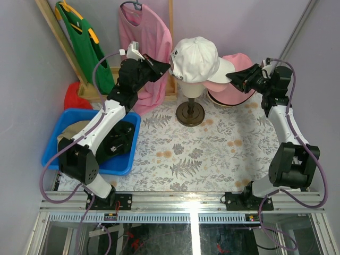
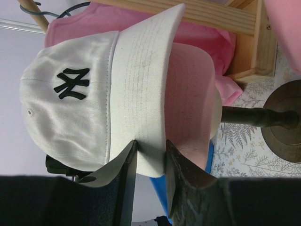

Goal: Stack the hats
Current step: Stack the hat on the hat.

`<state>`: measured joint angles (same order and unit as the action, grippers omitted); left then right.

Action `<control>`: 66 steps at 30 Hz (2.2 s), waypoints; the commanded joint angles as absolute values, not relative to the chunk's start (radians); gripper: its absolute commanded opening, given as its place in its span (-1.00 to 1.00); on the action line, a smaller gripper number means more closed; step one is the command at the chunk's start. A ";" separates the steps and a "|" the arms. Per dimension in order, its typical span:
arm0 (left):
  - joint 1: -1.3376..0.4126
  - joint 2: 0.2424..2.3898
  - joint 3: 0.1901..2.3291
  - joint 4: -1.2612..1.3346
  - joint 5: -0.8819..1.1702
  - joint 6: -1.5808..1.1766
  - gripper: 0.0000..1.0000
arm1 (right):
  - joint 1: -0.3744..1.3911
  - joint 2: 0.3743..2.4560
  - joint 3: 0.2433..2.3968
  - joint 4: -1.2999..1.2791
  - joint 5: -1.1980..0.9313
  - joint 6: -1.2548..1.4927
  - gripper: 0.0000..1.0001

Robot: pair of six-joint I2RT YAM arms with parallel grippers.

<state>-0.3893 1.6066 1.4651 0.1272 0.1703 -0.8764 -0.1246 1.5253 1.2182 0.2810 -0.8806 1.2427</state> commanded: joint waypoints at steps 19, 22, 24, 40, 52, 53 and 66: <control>-0.556 1.266 1.220 -0.064 0.154 -0.867 -1.00 | -0.007 1.266 1.080 0.195 -0.927 1.204 -1.00; -0.557 1.218 1.202 -0.095 0.138 -0.866 -1.00 | -0.006 1.237 1.053 0.181 -0.927 1.193 -1.00; -0.558 1.197 1.202 -0.115 0.127 -0.860 -1.00 | -0.006 1.224 1.042 0.175 -0.927 1.191 -1.00; -0.560 1.165 1.311 -0.232 0.105 -0.812 -1.00 | -0.004 1.156 1.052 0.128 -0.924 1.183 -1.00; -0.560 1.146 1.351 -0.275 -0.005 -0.799 -1.00 | -0.004 1.128 1.102 0.087 -0.911 1.139 -1.00; -0.561 1.147 1.359 -0.277 -0.010 -0.799 -1.00 | -0.004 1.125 1.105 0.089 -0.910 1.141 -1.00; -0.559 1.165 1.407 -0.326 -0.114 -0.771 -1.00 | -0.004 1.119 1.126 0.181 -0.898 1.180 -1.00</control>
